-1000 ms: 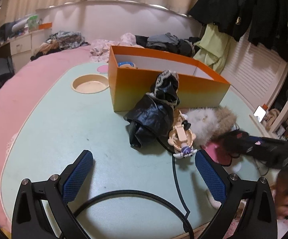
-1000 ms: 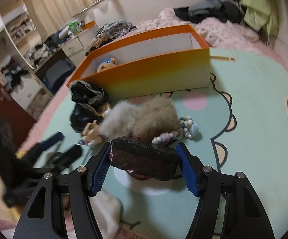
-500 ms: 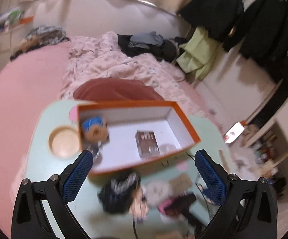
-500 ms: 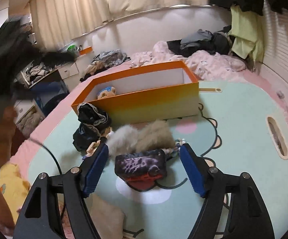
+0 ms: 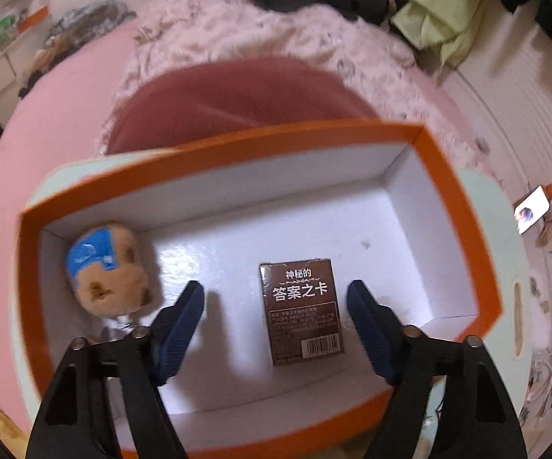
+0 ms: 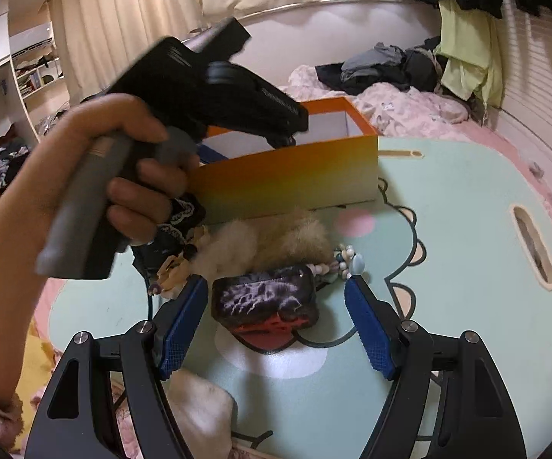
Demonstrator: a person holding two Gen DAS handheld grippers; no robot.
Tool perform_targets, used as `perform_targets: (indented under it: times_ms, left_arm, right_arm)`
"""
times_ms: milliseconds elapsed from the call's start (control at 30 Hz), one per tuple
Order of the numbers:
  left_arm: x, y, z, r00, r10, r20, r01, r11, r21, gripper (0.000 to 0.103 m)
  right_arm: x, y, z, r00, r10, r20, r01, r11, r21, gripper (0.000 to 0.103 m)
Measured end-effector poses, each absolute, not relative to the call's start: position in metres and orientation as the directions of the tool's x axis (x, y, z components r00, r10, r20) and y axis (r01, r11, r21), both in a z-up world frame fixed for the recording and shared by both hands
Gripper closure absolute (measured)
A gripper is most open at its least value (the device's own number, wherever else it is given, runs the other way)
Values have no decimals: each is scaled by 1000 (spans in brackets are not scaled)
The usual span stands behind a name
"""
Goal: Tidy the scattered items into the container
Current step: 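Grasp the brown card box with the left gripper, place it on the table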
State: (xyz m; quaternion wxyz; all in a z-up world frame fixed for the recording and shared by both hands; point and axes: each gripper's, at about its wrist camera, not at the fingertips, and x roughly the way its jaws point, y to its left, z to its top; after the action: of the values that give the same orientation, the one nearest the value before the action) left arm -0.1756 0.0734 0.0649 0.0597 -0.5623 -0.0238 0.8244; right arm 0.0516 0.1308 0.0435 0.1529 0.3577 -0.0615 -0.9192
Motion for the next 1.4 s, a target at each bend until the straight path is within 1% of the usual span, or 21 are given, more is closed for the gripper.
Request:
perform_targets:
  times_ms: [33, 67, 100, 200, 267, 367, 500, 567, 600, 700, 767, 900, 1000, 1133, 1200, 1233, 1267, 1333, 1400]
  left_arm:
    - [-175, 74, 64, -364, 127, -923, -84, -991, -103, 42]
    - [-173, 76, 64, -374, 113, -920, -102, -992, -81, 58]
    - [-172, 77, 65, -382, 96, -919, -117, -992, -55, 63]
    - [-167, 66, 68, -382, 159, -910, -129, -985, -118, 63]
    - [-160, 56, 79, -414, 203, -888, -132, -978, -162, 63]
    - [-136, 33, 114, -508, 276, -816, -162, -961, -225, 63]
    - [-83, -13, 154, -608, 393, -690, -215, -918, -334, 63]
    - [-57, -34, 160, -648, 404, -646, -221, -911, -348, 63]
    - [-40, -46, 160, -674, 385, -631, -212, -918, -334, 63]
    - [0, -69, 142, -721, 225, -656, -127, -973, -195, 63]
    - [13, -80, 122, -714, 164, -681, -76, -985, -158, 63]
    - [12, -86, 72, -625, 175, -761, -55, -982, -180, 63]
    - [10, -78, 47, -580, 168, -797, -48, -984, -172, 63]
    - [12, -62, 41, -590, 141, -795, -68, -990, -125, 63]
    - [16, -56, 40, -593, 143, -792, -92, -990, -109, 57]
    - [18, -54, 39, -598, 131, -790, -96, -991, -92, 49]
    - [20, -52, 38, -610, 107, -785, -89, -994, -66, 38]
    - [24, -51, 39, -639, 64, -767, -67, -997, -28, 29]
    - [31, -54, 42, -660, 61, -749, -63, -998, -25, 28]
  right_arm:
    - [51, 132, 43, -695, -328, -639, 236, -944, 228, 29]
    - [52, 132, 43, -694, -332, -639, 236, -943, 233, 29]
    - [52, 132, 44, -693, -334, -639, 236, -943, 236, 29]
    - [52, 134, 43, -691, -337, -640, 234, -941, 243, 29]
    - [52, 134, 43, -688, -341, -640, 233, -940, 250, 29]
    - [53, 134, 44, -690, -338, -640, 233, -941, 246, 29]
    - [54, 130, 44, -688, -330, -647, 237, -944, 230, 29]
    - [53, 129, 43, -685, -330, -649, 239, -944, 228, 29]
    - [53, 129, 42, -684, -330, -651, 239, -944, 227, 29]
    - [53, 128, 42, -683, -328, -652, 238, -945, 226, 29]
    - [53, 129, 42, -681, -331, -653, 239, -944, 229, 29]
    - [53, 126, 39, -668, -334, -665, 239, -943, 233, 29]
    - [55, 127, 41, -676, -325, -662, 240, -946, 220, 29]
    - [55, 128, 42, -679, -320, -661, 235, -947, 217, 29]
    - [55, 126, 41, -678, -309, -667, 232, -951, 204, 29]
    - [55, 124, 41, -680, -297, -670, 229, -955, 191, 29]
    - [56, 123, 42, -686, -275, -674, 221, -961, 167, 29]
    - [59, 119, 43, -699, -241, -674, 214, -969, 125, 29]
    - [62, 117, 46, -711, -226, -666, 216, -971, 100, 29]
